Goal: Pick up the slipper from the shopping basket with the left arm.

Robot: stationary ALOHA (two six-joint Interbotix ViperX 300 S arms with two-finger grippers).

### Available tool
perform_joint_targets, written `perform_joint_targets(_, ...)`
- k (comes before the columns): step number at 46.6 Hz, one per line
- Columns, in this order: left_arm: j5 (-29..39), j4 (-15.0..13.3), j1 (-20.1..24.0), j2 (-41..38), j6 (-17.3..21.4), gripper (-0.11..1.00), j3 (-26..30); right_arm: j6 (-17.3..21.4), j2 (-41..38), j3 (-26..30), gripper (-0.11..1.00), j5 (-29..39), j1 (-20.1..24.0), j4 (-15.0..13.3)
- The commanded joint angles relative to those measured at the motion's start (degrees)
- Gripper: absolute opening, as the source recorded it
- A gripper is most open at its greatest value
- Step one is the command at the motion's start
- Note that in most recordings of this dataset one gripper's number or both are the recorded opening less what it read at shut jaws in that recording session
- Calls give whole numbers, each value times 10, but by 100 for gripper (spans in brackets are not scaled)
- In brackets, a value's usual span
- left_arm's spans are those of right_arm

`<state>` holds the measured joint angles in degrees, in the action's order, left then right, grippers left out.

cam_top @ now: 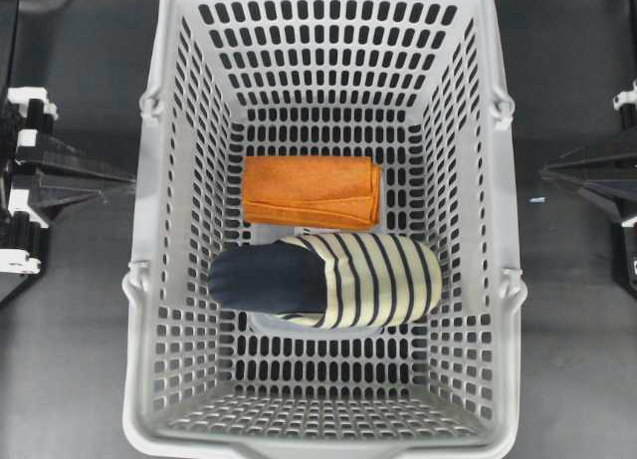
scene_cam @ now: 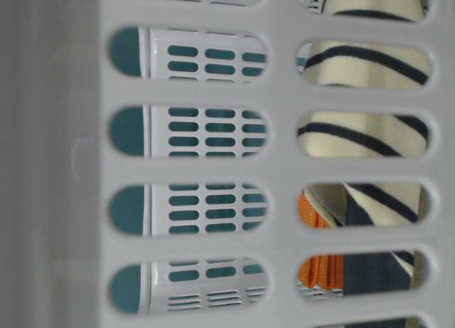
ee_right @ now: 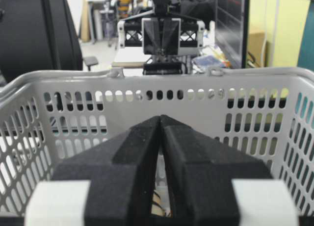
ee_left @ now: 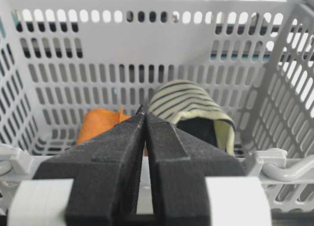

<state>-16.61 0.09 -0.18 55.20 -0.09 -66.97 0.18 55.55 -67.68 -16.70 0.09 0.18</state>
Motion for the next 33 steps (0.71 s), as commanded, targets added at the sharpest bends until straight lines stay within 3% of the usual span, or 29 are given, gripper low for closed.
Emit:
perform_joint_targets(1,20,25,-17,13,-8,6,50,4,-4,9,0,-4,4,1)
perform_joint_targets(4,54,25,-21,12,-11,2,81,4,0,6,5,-3,6,4)
perform_joint_targets(6,79,25,-24,11,-11,0,98,4,3,5,-1,-1,8,4)
perform_joint_targets(12,168,25,-33,-4,-11,0,151,4,11,5,-1,5,11,4)
perform_joint_targets(24,308,25,-51,-95,-14,0,281,4,20,7,-1,28,13,4)
perform_joint_targets(33,374,25,-53,-187,-54,0,367,7,21,8,-1,40,17,7)
